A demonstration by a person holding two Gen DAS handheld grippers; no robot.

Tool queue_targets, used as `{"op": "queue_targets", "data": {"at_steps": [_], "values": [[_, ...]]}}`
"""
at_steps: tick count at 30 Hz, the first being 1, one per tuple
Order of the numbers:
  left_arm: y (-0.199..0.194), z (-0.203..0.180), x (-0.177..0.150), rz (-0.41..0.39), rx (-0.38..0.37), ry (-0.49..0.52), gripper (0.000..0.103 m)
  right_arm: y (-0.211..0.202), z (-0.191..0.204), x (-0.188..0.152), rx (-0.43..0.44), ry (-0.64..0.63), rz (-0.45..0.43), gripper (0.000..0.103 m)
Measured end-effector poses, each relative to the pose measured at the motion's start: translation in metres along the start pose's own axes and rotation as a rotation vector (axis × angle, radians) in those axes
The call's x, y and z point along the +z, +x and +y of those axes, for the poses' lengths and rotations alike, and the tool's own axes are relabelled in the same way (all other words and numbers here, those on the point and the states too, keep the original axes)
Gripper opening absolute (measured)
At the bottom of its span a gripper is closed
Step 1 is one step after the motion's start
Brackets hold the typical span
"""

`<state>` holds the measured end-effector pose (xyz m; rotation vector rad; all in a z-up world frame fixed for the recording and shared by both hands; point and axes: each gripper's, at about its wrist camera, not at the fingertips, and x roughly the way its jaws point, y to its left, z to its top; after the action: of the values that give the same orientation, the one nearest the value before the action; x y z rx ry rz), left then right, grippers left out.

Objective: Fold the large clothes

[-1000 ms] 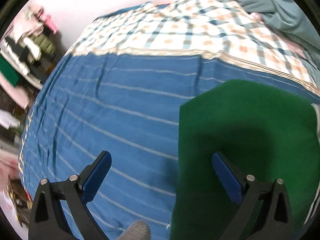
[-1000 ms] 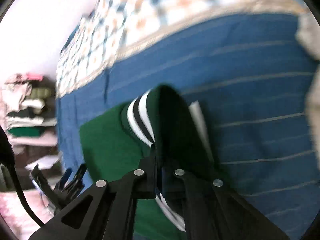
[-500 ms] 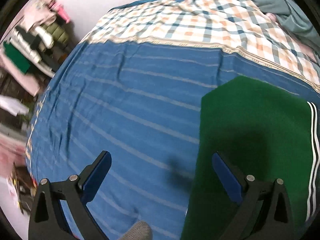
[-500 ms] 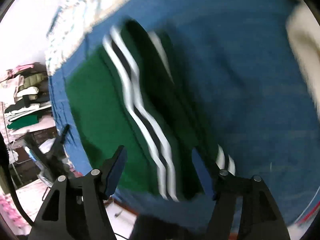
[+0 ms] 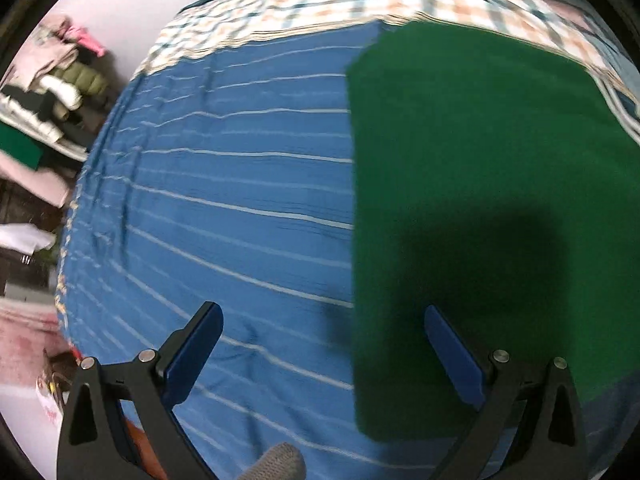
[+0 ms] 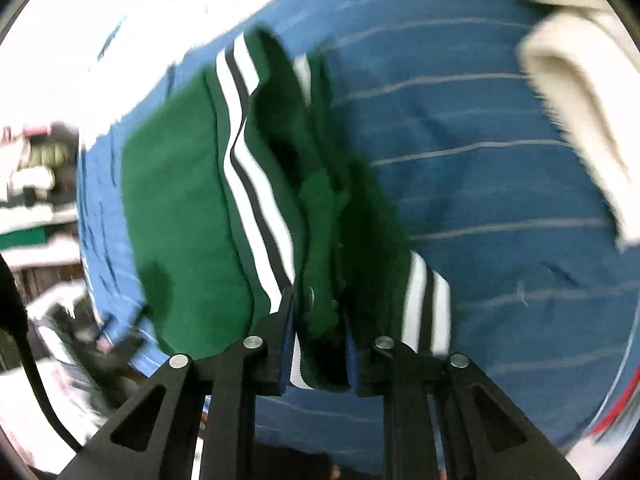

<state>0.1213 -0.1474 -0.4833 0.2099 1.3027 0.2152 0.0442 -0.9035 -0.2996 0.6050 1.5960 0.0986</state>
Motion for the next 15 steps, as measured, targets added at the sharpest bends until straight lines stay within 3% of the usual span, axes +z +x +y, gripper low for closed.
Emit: {"op": "queue_targets", "data": {"at_steps": [2, 4, 6, 9, 11, 13, 15], "values": [[0.011, -0.009, 0.001, 0.025, -0.016, 0.002, 0.103, 0.015, -0.005, -0.006, -0.045, 0.033, 0.016, 0.021], [0.026, -0.013, 0.003, 0.051, -0.035, -0.001, 0.103, 0.056, -0.016, -0.004, -0.124, 0.039, 0.086, 0.022], [0.027, -0.009, 0.008, 0.077, -0.039, 0.003, 0.103, 0.095, -0.028, 0.007, -0.145, 0.094, 0.165, 0.03], [0.001, 0.007, 0.024, 0.047, -0.066, -0.001, 0.103, 0.089, -0.016, 0.018, -0.174, 0.079, 0.209, 0.039], [-0.018, 0.014, 0.039, -0.012, -0.073, -0.016, 0.103, 0.067, 0.004, 0.023, -0.228, 0.016, 0.164, 0.039], [-0.033, 0.018, 0.07, -0.088, -0.057, -0.033, 0.103, 0.037, 0.023, 0.025, -0.314, -0.07, 0.063, 0.039], [-0.032, 0.014, 0.093, -0.134, -0.03, -0.041, 0.103, 0.023, 0.057, 0.032, -0.319, -0.16, -0.023, 0.039]]}}
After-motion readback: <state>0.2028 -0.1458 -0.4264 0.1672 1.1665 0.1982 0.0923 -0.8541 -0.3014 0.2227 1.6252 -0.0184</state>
